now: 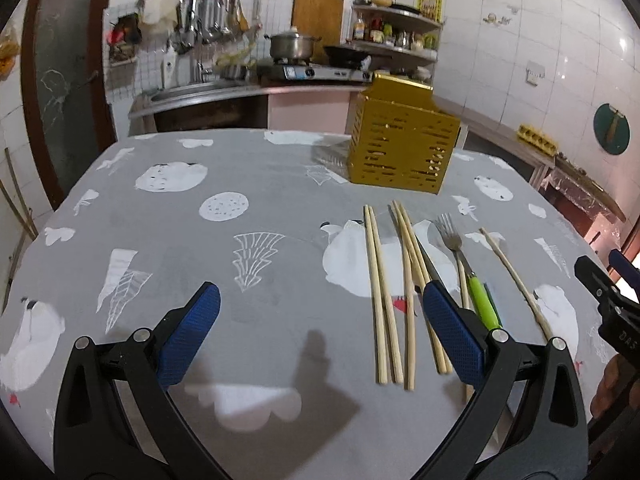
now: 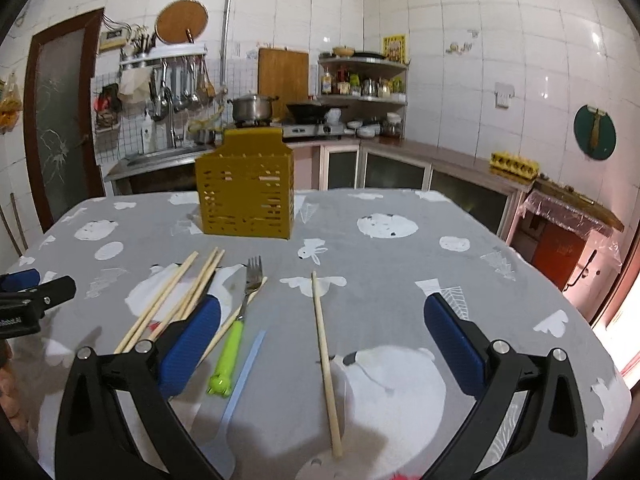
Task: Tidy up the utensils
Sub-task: 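Move the right tool toward a lone chopstick while the left tool approaches the chopstick pile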
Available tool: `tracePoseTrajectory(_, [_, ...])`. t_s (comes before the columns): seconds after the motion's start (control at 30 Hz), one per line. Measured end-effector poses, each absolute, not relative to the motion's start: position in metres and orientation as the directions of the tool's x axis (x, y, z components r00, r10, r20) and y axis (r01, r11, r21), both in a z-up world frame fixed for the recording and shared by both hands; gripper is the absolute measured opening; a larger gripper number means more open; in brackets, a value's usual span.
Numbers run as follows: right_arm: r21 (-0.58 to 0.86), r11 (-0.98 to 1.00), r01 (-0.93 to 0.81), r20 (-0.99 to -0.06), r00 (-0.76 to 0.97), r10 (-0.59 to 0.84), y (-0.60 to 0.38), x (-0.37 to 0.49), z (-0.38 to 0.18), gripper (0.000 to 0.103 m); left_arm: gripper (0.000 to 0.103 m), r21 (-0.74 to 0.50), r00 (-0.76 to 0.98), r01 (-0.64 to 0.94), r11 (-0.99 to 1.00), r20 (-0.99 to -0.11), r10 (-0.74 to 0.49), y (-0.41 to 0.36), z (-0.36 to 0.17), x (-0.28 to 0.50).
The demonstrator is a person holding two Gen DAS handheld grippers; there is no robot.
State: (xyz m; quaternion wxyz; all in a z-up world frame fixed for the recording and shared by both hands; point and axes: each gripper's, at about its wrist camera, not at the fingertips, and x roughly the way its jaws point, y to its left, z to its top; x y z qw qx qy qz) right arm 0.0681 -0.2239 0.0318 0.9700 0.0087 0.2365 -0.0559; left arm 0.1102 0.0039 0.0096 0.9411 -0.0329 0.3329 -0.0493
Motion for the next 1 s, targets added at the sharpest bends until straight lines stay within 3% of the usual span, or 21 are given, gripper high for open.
tracePoseTrajectory(0.17, [-0.001, 0.994, 0.114, -0.491, 0.865, -0.099, -0.233, 0.101, 0.034, 0.099, 0.098, -0.025, 0.785, 0.087, 0.996, -0.614, -0.084, -0.007, 0.017, 0.143])
tracePoseTrajectory(0.43, [-0.003, 0.99, 0.144, -0.576, 0.809, -0.119, -0.25, 0.16, 0.018, 0.098, 0.098, -0.009, 0.724, 0.094, 0.996, -0.686, -0.074, -0.025, 0.002, 0.215])
tracePoseTrajectory(0.6, [-0.042, 0.989, 0.144, -0.618, 0.774, -0.139, -0.253, 0.194, 0.007, 0.092, 0.098, 0.005, 0.71, 0.101, 0.995, -0.7, -0.069, -0.034, -0.005, 0.247])
tracePoseTrajectory(0.7, [-0.012, 0.989, 0.147, -0.675, 0.728, -0.116, -0.259, 0.213, -0.005, 0.084, 0.092, -0.009, 0.671, 0.098, 0.995, -0.738, -0.073, -0.039, -0.014, 0.265])
tracePoseTrajectory(1.0, [-0.01, 0.988, 0.154, -0.729, 0.675, -0.112, -0.258, 0.227, -0.027, 0.077, 0.079, -0.044, 0.588, 0.091, 0.995, -0.804, -0.089, -0.033, -0.052, 0.277])
